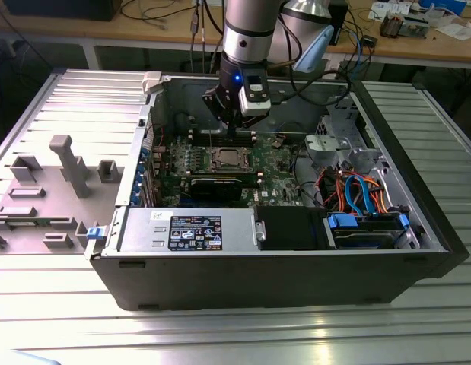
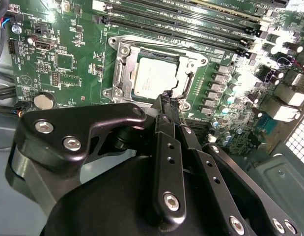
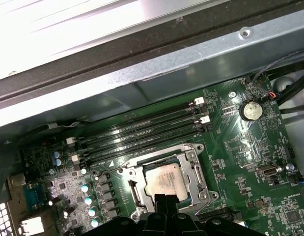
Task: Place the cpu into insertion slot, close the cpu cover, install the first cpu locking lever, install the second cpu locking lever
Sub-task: 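Install the first cpu locking lever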
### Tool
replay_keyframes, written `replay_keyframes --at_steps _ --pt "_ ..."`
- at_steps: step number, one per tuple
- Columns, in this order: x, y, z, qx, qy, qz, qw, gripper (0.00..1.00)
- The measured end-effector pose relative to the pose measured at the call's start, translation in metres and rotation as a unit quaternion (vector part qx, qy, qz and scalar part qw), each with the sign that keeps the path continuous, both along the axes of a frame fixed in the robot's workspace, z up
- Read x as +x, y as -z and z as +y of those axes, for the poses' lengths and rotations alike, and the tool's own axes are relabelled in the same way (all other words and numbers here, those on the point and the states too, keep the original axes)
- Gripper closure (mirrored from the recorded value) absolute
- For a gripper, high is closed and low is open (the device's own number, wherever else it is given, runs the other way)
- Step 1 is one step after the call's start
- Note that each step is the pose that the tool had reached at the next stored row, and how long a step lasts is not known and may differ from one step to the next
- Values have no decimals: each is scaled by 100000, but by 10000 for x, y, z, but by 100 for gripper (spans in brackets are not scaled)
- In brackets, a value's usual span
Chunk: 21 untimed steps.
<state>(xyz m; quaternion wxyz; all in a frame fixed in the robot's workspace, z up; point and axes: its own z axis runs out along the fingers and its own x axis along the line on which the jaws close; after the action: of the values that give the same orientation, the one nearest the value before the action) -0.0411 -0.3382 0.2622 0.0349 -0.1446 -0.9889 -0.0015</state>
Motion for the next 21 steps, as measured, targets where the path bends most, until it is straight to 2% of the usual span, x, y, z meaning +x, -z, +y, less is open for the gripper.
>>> replay_keyframes --at_steps 14,21 --pt "0 0 0 -1 -1314 0 99991 89" --pt "0 0 0 5 -2652 0 99965 89"
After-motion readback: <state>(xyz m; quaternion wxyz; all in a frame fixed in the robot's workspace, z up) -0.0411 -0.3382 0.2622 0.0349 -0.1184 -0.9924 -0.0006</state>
